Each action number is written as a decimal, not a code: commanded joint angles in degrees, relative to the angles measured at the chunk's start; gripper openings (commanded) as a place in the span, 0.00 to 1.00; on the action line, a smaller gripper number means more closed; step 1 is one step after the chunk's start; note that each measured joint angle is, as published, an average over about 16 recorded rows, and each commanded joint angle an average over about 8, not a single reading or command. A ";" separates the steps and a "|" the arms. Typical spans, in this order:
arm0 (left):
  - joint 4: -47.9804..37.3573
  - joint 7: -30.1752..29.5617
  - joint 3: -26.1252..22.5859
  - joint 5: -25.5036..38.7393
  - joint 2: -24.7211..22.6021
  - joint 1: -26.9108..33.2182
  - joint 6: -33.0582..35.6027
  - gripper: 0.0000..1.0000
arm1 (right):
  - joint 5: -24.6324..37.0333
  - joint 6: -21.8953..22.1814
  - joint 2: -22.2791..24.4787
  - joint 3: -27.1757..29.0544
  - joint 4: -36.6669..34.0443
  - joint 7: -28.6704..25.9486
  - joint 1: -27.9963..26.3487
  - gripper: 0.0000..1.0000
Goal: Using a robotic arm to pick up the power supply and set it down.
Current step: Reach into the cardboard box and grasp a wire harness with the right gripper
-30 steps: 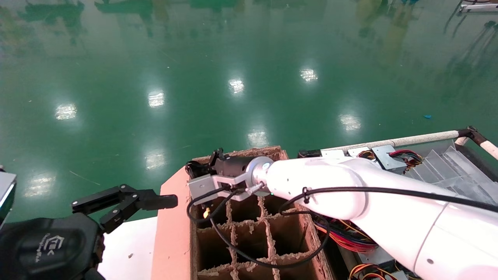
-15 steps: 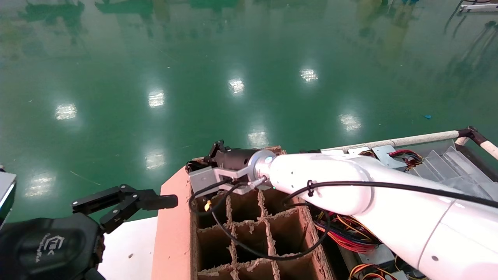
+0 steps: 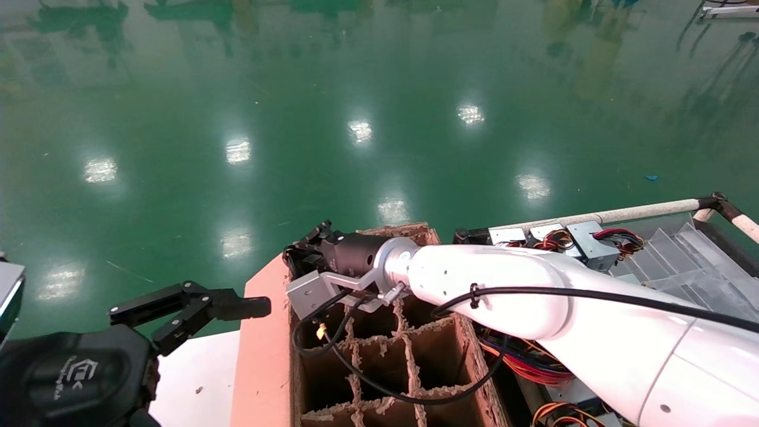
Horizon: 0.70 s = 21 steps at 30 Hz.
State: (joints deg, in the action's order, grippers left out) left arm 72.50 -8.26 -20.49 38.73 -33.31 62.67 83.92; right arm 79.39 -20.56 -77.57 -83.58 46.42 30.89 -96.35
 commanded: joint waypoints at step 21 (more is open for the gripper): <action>0.00 0.01 -0.01 -0.01 0.01 0.00 -0.01 1.00 | -2.01 -2.53 -0.75 -0.42 0.70 15.75 -0.35 0.00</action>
State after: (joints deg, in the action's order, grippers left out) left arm 72.50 -8.26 -20.51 38.72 -33.31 62.67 83.92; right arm 77.46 -22.98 -78.31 -84.08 46.90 46.19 -96.73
